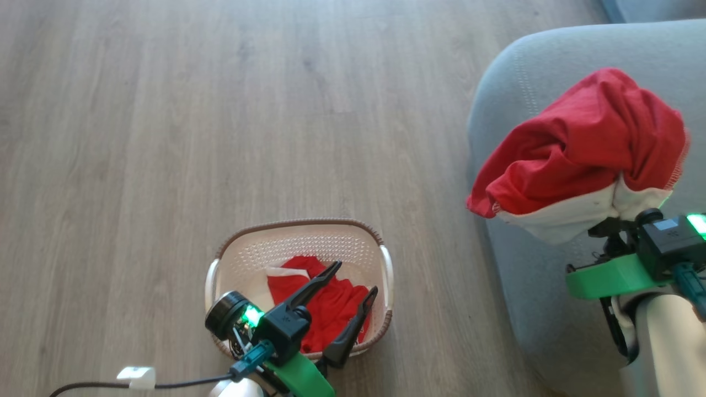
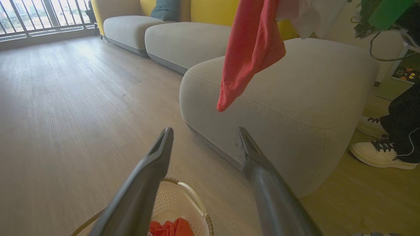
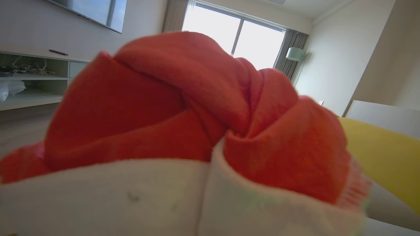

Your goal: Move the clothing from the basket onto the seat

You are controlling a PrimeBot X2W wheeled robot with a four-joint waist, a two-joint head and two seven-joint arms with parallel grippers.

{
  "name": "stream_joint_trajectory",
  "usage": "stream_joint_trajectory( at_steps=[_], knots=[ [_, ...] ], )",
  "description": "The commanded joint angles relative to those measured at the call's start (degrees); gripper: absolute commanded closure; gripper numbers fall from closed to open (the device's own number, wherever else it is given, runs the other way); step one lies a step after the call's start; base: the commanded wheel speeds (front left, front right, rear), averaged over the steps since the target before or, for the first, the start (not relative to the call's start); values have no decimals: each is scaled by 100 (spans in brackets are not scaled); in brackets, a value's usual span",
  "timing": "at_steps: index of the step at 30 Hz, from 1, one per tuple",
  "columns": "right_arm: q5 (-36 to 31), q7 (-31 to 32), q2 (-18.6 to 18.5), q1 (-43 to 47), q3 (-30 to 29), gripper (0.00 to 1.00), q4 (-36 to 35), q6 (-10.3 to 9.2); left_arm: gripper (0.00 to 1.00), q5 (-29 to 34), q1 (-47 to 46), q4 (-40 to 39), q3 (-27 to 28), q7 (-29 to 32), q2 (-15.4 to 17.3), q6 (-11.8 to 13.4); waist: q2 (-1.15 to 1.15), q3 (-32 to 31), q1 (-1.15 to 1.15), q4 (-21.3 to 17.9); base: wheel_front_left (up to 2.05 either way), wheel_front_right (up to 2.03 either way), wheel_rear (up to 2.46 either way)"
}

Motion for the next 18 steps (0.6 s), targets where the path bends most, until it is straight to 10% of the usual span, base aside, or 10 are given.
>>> stream_joint_trajectory(
  at_steps=[1,18],
  knots=[
    [-25,-13,-62,-155,52,100,-251,-2,0,-12,-118,-204,150,-29,-35,-7,0,-32,0,-131,0,0,0],
    [-80,-13,-345,-102,-18,100,-535,-2,0,5,-16,-533,210,-29,-120,-7,0,-66,0,-2155,0,0,0]
  ],
)
